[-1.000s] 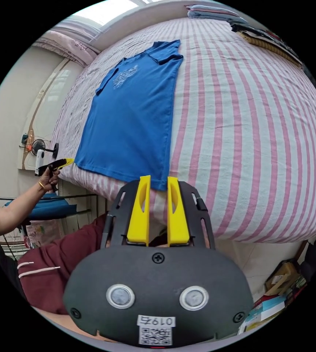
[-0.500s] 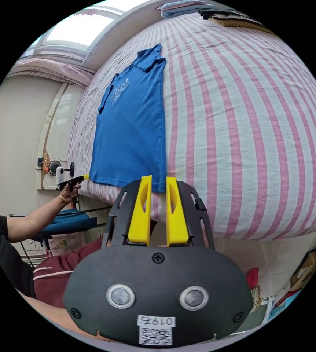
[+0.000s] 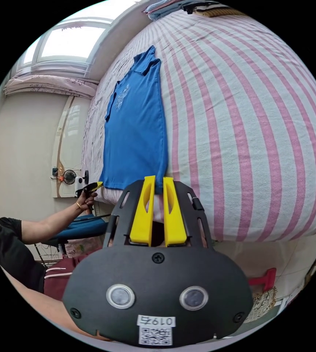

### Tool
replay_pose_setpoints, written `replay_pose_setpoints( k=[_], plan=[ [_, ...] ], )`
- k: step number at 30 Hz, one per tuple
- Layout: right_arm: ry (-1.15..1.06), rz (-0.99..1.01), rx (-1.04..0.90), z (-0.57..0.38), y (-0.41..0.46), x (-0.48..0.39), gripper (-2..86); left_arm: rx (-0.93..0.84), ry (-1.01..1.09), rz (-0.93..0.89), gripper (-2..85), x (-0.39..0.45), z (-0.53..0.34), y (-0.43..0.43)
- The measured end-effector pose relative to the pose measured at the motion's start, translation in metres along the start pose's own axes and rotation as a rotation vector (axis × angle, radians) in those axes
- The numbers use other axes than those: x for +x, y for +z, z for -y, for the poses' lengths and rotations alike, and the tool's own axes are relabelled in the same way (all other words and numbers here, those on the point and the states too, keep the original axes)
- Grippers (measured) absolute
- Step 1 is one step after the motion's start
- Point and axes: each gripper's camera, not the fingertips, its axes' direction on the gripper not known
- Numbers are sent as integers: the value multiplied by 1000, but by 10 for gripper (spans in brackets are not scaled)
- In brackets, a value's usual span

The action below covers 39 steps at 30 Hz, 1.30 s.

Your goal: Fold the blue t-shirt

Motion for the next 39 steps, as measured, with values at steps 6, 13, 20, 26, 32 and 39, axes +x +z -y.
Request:
replay_pose_setpoints(
  k=[6,13,20,26,32,39],
  plan=[
    [42,54,0,14,9,15,0,-20,16,-8,12,-2,29,-1],
    [73,192,15,35,6,25,-6,-27,51,-69,8,1,60,-15],
    [185,305,-58,72,2,24,-7,-97,36,-187,9,10,108,-33],
    [265,388,-27,107,-17,19,-7,-126,-29,-405,12,8,164,-56],
    [275,648,109,132,-41,18,-5,-66,-67,-603,15,19,219,-84],
    [266,818,190,193,-64,1,-3,56,-40,-730,15,73,299,-112]
  ],
)
